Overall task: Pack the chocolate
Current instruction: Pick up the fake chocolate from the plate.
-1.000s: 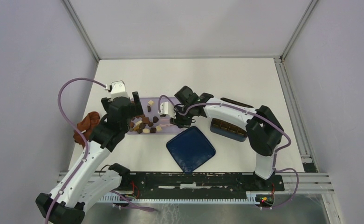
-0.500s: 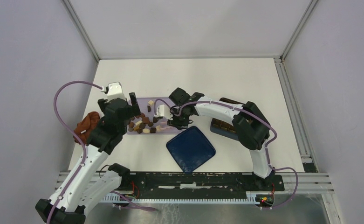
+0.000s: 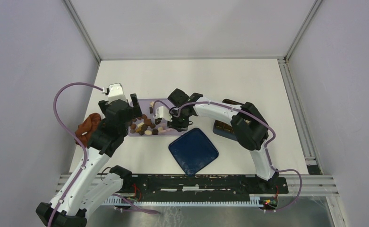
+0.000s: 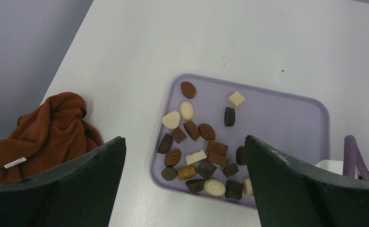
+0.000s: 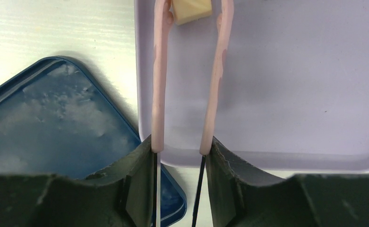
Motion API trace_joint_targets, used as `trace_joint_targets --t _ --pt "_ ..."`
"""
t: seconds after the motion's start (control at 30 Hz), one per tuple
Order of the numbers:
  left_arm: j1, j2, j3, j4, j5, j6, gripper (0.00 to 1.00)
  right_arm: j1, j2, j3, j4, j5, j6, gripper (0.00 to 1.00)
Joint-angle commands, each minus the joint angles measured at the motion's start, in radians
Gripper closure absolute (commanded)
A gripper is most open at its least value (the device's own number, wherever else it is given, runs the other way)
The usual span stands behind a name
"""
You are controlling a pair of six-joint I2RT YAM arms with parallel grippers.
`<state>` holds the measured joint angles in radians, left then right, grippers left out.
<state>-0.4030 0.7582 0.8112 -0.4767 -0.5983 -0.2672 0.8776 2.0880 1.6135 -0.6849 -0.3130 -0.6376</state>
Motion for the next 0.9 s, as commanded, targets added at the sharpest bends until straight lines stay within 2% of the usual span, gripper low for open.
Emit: trace_joint_targets --t 0.0,0.3,0.63,0.87 --pt "0.006 -0.009 -0.001 0.034 0.009 0.045 0.0 0.009 0.029 0.077 -0.022 -0.014 -0.011 0.55" --pt "0.008 -0.009 -0.003 0.037 0.021 0.047 0.0 0.019 0.067 0.119 -0.049 -0.02 -0.013 0.55" --pt "0.011 -0.007 -0.004 0.038 0.025 0.049 0.0 0.017 0.006 0.084 -0.029 -0.009 -0.003 0.76" --pt "0.012 -0.002 -0.006 0.038 0.025 0.051 0.0 0.01 -0.033 0.048 -0.008 -0.011 0.005 0.84"
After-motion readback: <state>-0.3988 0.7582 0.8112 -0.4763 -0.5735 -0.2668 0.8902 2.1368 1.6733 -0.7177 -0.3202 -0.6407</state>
